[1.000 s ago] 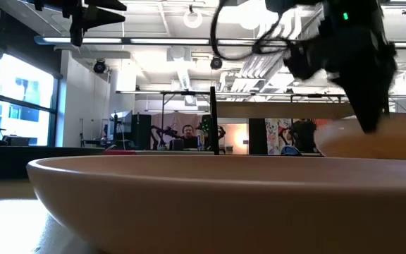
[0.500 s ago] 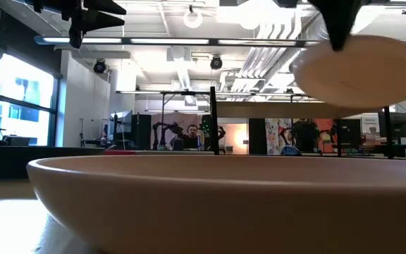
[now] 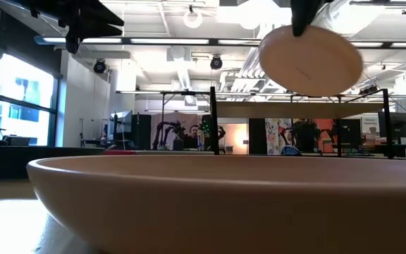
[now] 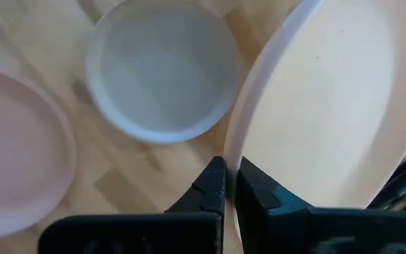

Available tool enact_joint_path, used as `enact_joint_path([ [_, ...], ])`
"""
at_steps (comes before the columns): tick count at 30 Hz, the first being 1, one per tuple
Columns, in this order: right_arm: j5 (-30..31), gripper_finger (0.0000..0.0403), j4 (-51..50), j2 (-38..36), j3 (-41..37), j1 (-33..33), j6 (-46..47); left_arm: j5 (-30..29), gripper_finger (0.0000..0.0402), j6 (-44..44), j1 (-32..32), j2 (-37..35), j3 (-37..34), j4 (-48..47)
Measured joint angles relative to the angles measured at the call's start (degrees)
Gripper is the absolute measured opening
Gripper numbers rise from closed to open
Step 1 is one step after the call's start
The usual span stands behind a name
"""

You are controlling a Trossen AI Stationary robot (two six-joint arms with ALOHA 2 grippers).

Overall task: Place and stack plates onto a shelf
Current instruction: Put the light brown plate on the shelf

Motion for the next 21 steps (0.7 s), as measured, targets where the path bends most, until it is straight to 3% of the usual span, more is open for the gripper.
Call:
enact_joint_path([
  [13,8.97,0.0,-0.05,-6.79,0.0,-12.6,-14.14,-0.2,0.0094,-0.03,0.01,0.0,0.0,0.05],
  [21,11.3,0.0,-0.06,-10.43,0.0,-21.57,-24.36,-0.22,0.0094,-0.02,0.01,0.0,0.0,0.04],
])
